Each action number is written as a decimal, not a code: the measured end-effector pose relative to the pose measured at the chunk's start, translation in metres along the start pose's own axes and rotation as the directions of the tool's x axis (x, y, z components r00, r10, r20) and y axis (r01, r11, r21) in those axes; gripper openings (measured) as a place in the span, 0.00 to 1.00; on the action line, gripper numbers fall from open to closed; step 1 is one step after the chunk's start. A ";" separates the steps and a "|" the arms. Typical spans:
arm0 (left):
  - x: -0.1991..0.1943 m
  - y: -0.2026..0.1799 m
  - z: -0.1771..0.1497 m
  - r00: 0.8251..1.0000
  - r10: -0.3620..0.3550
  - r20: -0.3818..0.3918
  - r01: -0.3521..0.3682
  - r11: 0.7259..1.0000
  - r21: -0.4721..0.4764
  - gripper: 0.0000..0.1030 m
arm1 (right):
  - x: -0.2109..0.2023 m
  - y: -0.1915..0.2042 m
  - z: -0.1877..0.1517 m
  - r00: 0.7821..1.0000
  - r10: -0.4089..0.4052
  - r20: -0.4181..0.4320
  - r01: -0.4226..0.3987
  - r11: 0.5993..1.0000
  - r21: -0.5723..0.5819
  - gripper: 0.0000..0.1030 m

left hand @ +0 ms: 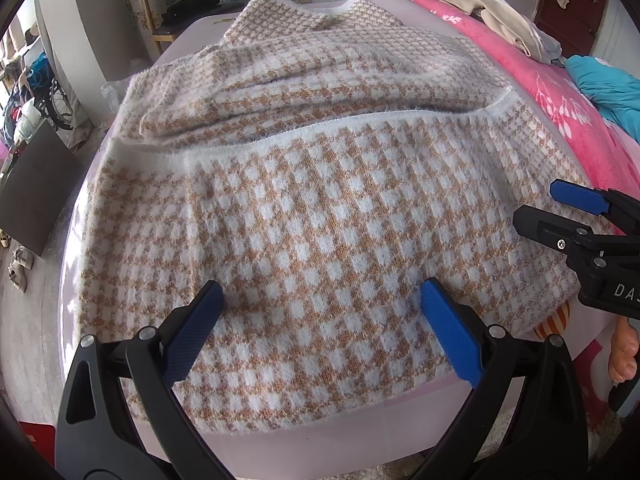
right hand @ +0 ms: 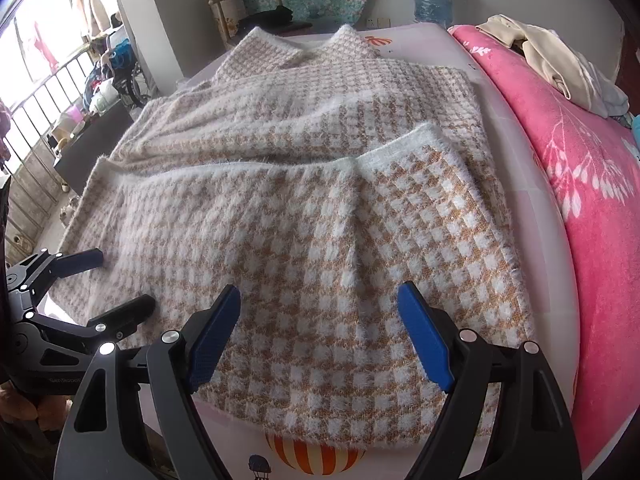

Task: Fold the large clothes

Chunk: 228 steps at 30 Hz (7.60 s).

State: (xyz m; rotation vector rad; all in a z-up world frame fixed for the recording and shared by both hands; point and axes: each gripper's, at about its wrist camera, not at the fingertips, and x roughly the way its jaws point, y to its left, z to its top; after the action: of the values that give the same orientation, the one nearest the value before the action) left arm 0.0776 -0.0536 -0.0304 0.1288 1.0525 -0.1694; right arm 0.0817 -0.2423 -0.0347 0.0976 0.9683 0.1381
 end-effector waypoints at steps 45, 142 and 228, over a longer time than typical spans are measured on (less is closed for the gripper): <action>-0.051 0.079 0.064 0.982 0.060 0.177 -0.048 0.996 -0.075 0.93 | -0.037 0.017 0.066 0.974 0.204 0.100 -0.200 0.979 -0.042 0.76; 0.093 0.088 0.260 0.948 -0.318 0.019 0.316 0.947 0.061 0.21 | 0.139 0.023 0.223 0.920 0.261 -0.292 -0.306 0.945 -0.117 0.14; 0.016 0.055 0.009 0.998 0.060 0.004 -0.059 0.994 -0.094 0.92 | 0.010 0.019 -0.007 0.991 -0.063 -0.115 0.063 0.998 -0.007 0.84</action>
State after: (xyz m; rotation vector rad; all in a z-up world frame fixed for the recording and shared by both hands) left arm 0.1040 -0.0022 -0.0384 0.0742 1.0469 -0.0663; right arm 0.0800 -0.2214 -0.0445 0.0568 1.0857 0.0880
